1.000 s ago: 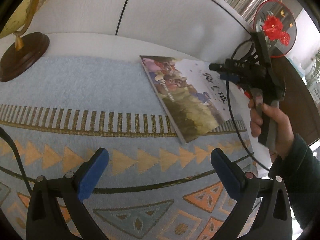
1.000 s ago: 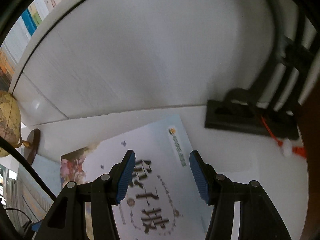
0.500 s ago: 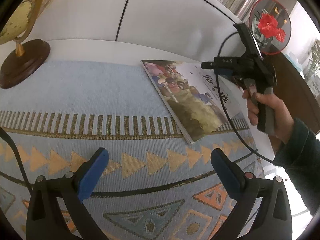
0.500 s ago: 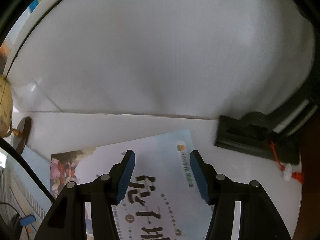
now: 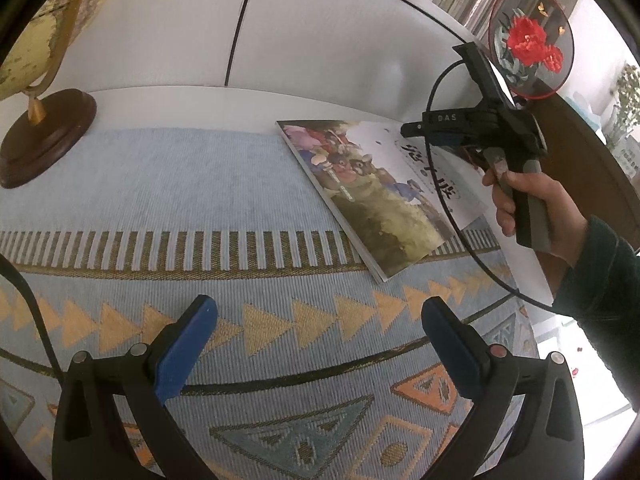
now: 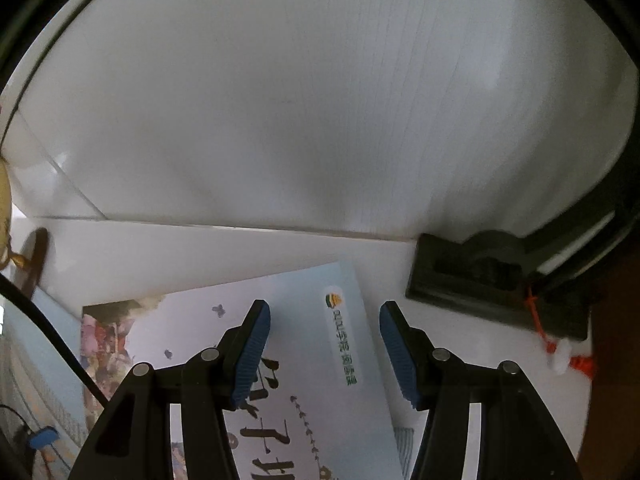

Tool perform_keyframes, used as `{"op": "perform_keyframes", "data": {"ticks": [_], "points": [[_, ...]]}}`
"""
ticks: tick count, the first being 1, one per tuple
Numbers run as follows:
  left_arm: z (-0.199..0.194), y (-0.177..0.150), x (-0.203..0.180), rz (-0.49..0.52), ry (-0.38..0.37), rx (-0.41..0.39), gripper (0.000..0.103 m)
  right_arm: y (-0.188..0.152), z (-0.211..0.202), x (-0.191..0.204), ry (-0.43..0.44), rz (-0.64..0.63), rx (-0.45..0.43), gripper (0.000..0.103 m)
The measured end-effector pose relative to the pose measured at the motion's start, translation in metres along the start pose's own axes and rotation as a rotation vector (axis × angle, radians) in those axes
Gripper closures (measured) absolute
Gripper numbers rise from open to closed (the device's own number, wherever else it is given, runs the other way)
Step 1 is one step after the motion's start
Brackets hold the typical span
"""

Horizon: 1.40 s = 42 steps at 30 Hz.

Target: Organize books

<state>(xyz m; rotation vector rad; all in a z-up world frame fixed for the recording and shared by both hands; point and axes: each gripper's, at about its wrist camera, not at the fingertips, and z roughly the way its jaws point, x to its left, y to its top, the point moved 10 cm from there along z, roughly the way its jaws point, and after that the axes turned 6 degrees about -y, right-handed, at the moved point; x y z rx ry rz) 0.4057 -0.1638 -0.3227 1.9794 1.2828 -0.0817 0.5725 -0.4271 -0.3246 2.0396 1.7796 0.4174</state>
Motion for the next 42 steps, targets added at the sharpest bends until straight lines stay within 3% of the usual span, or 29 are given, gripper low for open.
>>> {"op": "perform_keyframes", "data": {"ticks": [3, 6, 10, 19, 21, 27, 32, 33, 36, 42], "points": [[0.0, -0.001, -0.001, 0.014, 0.0, -0.001, 0.001, 0.002, 0.001, 0.0, 0.045, 0.045, 0.019, 0.048], [0.0, -0.002, -0.002, 0.038, 0.005, -0.013, 0.001, 0.003, 0.001, -0.016, 0.023, 0.098, 0.016, 0.048], [0.0, -0.005, -0.004, 0.081, 0.028, -0.03, 0.001, -0.004, -0.005, -0.029, 0.123, 0.15, 0.018, 0.048], [-0.002, -0.002, -0.003, 0.074, 0.014, -0.041, 0.001, 0.007, 0.004, -0.043, 0.193, 0.16, 0.024, 0.047], [-0.002, -0.002, -0.003, 0.074, 0.013, -0.042, 0.001, -0.008, -0.008, -0.038, 0.218, 0.153, 0.027, 0.047], [0.005, 0.005, -0.008, 0.083, 0.017, -0.034, 0.001, -0.005, -0.018, -0.005, 0.233, 0.019, 0.009, 0.044], [0.015, 0.012, -0.023, 0.035, -0.105, 0.034, 0.0, -0.02, -0.026, 0.033, 0.307, -0.1, 0.049, 0.045], [0.013, 0.009, -0.022, 0.025, -0.091, 0.034, 0.001, -0.026, -0.029, 0.046, 0.314, -0.149, 0.057, 0.044], [0.003, -0.007, -0.022, 0.029, -0.079, 0.042, 0.001, -0.044, -0.033, 0.066, 0.246, -0.274, 0.039, 0.04], [-0.026, -0.059, -0.038, -0.013, -0.08, 0.071, 0.001, -0.08, -0.05, 0.101, 0.31, -0.345, 0.069, 0.037]]}}
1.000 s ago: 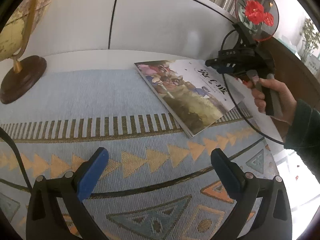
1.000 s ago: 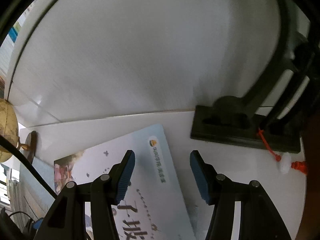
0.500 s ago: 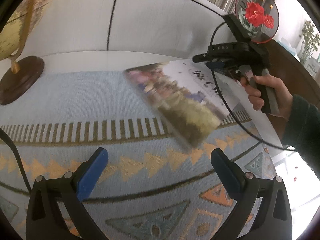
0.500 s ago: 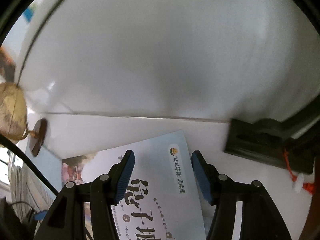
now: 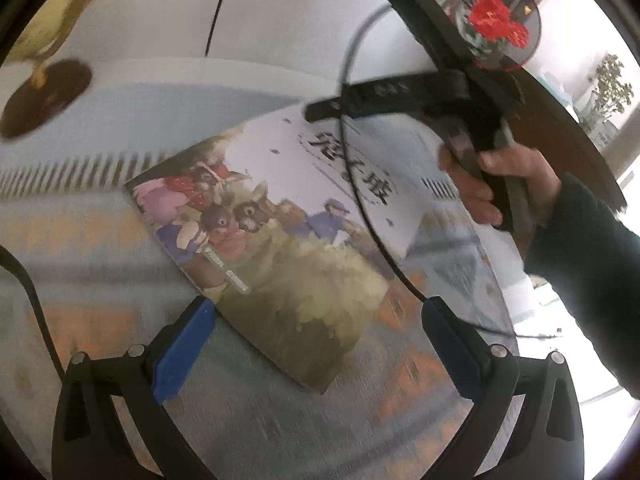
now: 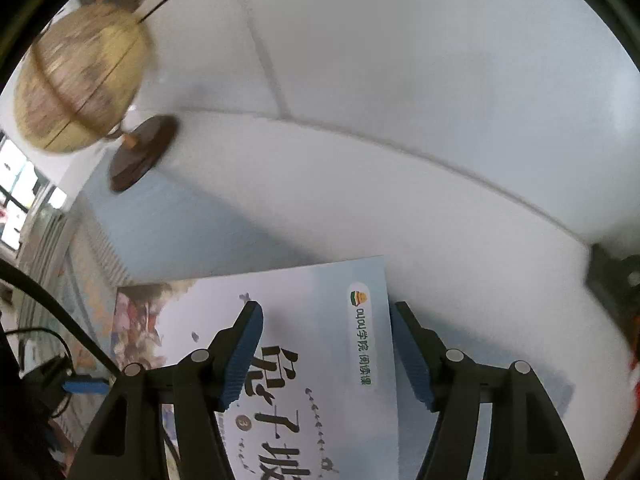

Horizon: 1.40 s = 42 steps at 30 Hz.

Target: Organize books

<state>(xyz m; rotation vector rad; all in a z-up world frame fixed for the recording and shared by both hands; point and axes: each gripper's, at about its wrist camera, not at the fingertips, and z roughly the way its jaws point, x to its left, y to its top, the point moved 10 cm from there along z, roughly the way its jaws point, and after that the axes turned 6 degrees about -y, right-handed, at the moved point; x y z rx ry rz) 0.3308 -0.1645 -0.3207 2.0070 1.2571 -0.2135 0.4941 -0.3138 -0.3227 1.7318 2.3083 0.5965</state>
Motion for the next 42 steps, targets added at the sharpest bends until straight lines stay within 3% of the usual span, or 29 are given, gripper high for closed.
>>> {"op": "perform_keyframes", "data": {"ticks": [5, 8, 11, 13, 16, 20, 24, 27, 31, 37, 38, 40, 42], "points": [[-0.019, -0.062, -0.037, 0.011, -0.058, 0.055, 0.001, -0.025, -0.003, 0.058, 0.029, -0.115, 0.017, 0.022], [-0.027, -0.093, -0.061, 0.021, -0.121, 0.116, 0.001, -0.043, -0.007, 0.087, 0.062, -0.163, 0.015, 0.021], [-0.036, -0.114, -0.071, 0.022, -0.158, 0.187, 0.001, -0.06, -0.014, 0.103, 0.131, -0.122, 0.036, 0.022], [-0.045, -0.112, -0.063, 0.012, -0.138, 0.179, 0.001, -0.073, -0.029, 0.09, 0.149, 0.013, 0.026, 0.022], [-0.067, -0.089, -0.035, -0.026, -0.089, 0.102, 0.001, -0.098, -0.057, 0.068, 0.154, 0.268, -0.048, 0.022], [-0.08, -0.044, 0.007, -0.047, 0.002, 0.028, 0.001, -0.173, -0.099, 0.05, 0.164, 0.601, -0.125, 0.022], [-0.067, -0.039, 0.036, -0.082, 0.038, 0.085, 0.001, -0.241, -0.112, 0.083, 0.139, 0.749, -0.125, 0.034], [-0.057, -0.043, 0.043, -0.063, 0.048, 0.123, 0.001, -0.264, -0.116, 0.107, 0.119, 0.797, -0.127, 0.04], [-0.053, -0.052, 0.033, -0.04, 0.018, 0.131, 0.002, -0.272, -0.117, 0.137, 0.066, 0.757, -0.119, 0.043], [-0.047, -0.06, 0.016, 0.097, 0.012, 0.15, 0.003, -0.255, -0.103, 0.15, 0.003, 0.708, -0.126, 0.061], [-0.044, -0.065, 0.008, 0.118, -0.007, 0.166, 0.003, -0.252, -0.099, 0.153, 0.002, 0.7, -0.118, 0.061], [-0.04, -0.072, -0.001, 0.178, 0.034, 0.178, 0.004, -0.248, -0.098, 0.153, -0.031, 0.676, -0.117, 0.061], [-0.043, -0.081, -0.012, 0.179, -0.02, 0.192, 0.004, -0.247, -0.097, 0.145, -0.08, 0.652, -0.114, 0.061]]}}
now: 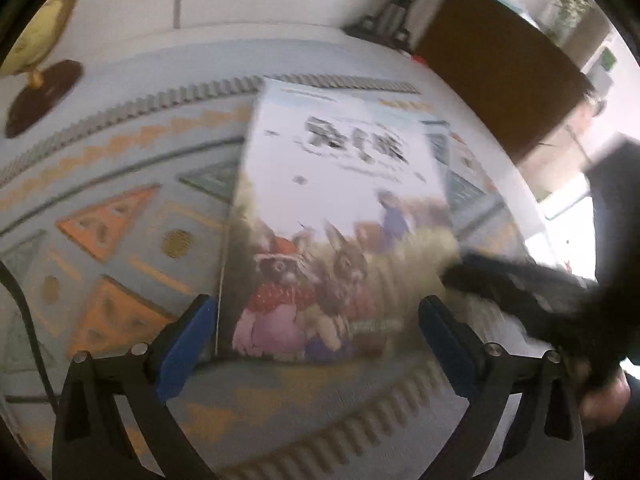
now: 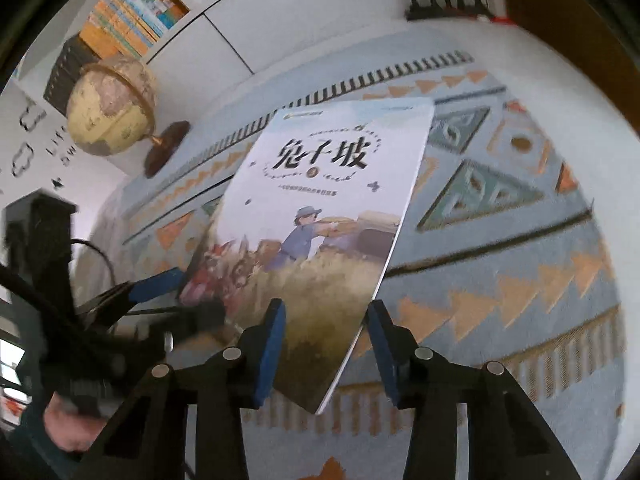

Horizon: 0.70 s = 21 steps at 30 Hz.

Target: Organize books

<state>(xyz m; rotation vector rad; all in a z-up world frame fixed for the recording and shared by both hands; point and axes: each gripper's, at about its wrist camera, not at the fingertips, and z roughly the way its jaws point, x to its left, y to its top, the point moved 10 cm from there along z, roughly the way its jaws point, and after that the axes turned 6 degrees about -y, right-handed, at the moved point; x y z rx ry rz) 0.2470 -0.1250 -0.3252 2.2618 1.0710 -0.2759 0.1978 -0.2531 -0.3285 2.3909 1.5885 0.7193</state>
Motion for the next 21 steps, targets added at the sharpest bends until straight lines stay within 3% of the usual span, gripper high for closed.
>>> {"op": "perform_keyframes", "data": {"ticks": [3, 8, 11, 14, 16, 18, 21], "points": [[-0.012, -0.01, -0.025, -0.101, -0.232, -0.04, 0.004, 0.015, -0.002, -0.027, -0.047, 0.006, -0.013, 0.059], [-0.028, -0.004, -0.01, -0.346, -0.412, -0.2, 0.004, 0.025, -0.003, -0.06, 0.196, 0.174, 0.045, 0.059], [-0.02, 0.001, -0.003, -0.401, -0.444, -0.219, 0.004, 0.024, -0.005, -0.065, 0.242, 0.228, 0.029, 0.058], [-0.008, 0.005, -0.025, -0.371, -0.473, -0.196, 0.005, 0.021, -0.006, -0.057, 0.193, 0.177, -0.002, 0.056], [-0.007, 0.01, -0.033, -0.345, -0.457, -0.211, 0.006, 0.019, -0.007, -0.055, 0.205, 0.173, 0.001, 0.056], [-0.003, 0.019, -0.031, -0.407, -0.502, -0.231, 0.019, 0.019, -0.007, -0.058, 0.251, 0.224, 0.021, 0.056], [-0.003, 0.033, -0.031, -0.503, -0.601, -0.252, 0.021, 0.013, -0.009, -0.064, 0.31, 0.313, 0.083, 0.052]]}}
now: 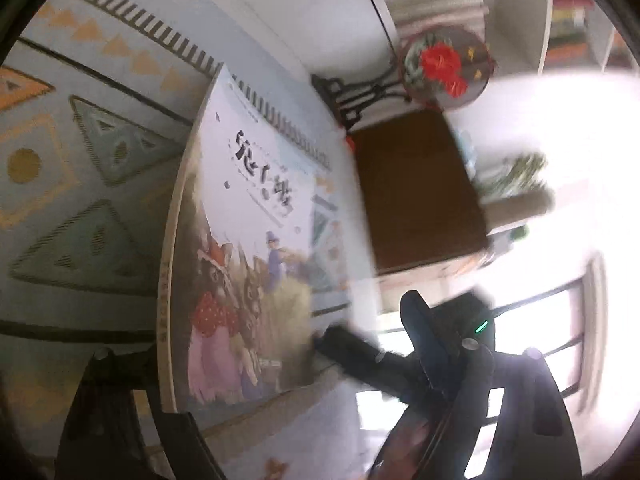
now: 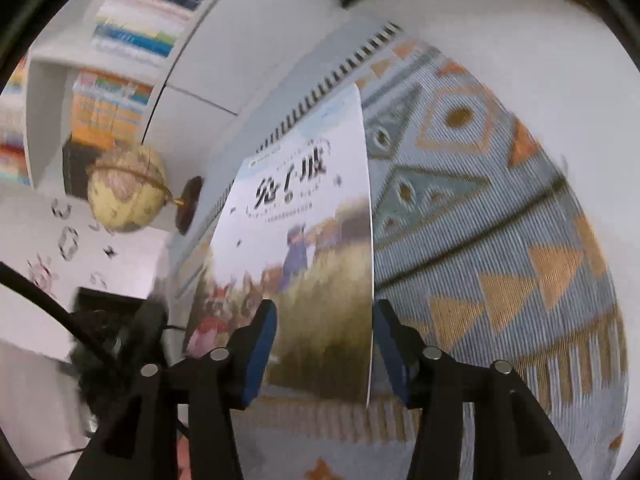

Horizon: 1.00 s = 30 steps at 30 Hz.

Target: Organize books

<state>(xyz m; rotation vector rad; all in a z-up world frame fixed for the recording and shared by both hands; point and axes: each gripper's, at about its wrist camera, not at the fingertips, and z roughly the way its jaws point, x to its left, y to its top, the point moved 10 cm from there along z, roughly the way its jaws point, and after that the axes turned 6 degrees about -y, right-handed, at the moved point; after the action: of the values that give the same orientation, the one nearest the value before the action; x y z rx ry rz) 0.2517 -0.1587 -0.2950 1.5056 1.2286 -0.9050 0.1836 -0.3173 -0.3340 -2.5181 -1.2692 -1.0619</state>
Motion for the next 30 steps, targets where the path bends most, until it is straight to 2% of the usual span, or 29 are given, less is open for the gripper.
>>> {"op": "perform_keyframes", "data": {"ticks": [4, 5, 8, 13, 15, 17, 18, 19, 23, 26, 30], "points": [[0.005, 0.004, -0.022, -0.067, -0.132, 0.024, 0.022, -0.02, -0.014, -0.008, 0.042, 0.088, 0.041, 0.041], [0.007, 0.005, -0.026, -0.093, -0.164, 0.03, 0.022, -0.022, -0.016, -0.009, 0.065, 0.106, 0.041, 0.034], [0.012, 0.004, -0.03, -0.153, -0.212, 0.031, 0.022, -0.021, -0.016, -0.012, 0.164, 0.198, 0.031, 0.028], [0.019, 0.0, -0.028, -0.181, -0.211, 0.048, 0.022, 0.009, -0.012, -0.012, 0.284, 0.325, -0.043, 0.028], [0.021, -0.001, -0.025, -0.182, -0.192, 0.051, 0.022, 0.018, -0.009, -0.007, 0.296, 0.341, -0.065, 0.037], [0.021, -0.001, -0.02, -0.148, -0.128, 0.053, 0.022, 0.02, -0.006, -0.002, 0.288, 0.334, -0.071, 0.06], [0.022, -0.002, -0.016, -0.125, -0.08, 0.065, 0.022, 0.019, -0.004, 0.0, 0.275, 0.319, -0.065, 0.069], [0.021, -0.002, -0.011, -0.08, 0.005, 0.073, 0.022, 0.017, -0.002, 0.002, 0.248, 0.294, -0.058, 0.078], [0.015, -0.002, 0.012, 0.056, 0.294, 0.086, 0.022, 0.01, -0.006, 0.0, 0.132, 0.195, -0.063, 0.085], [0.02, -0.007, 0.011, 0.13, 0.356, 0.112, 0.022, 0.006, -0.011, 0.004, 0.09, 0.131, -0.053, 0.085], [0.035, -0.018, 0.005, 0.314, 0.508, 0.169, 0.022, 0.01, -0.014, 0.018, 0.003, -0.002, -0.053, 0.085]]}}
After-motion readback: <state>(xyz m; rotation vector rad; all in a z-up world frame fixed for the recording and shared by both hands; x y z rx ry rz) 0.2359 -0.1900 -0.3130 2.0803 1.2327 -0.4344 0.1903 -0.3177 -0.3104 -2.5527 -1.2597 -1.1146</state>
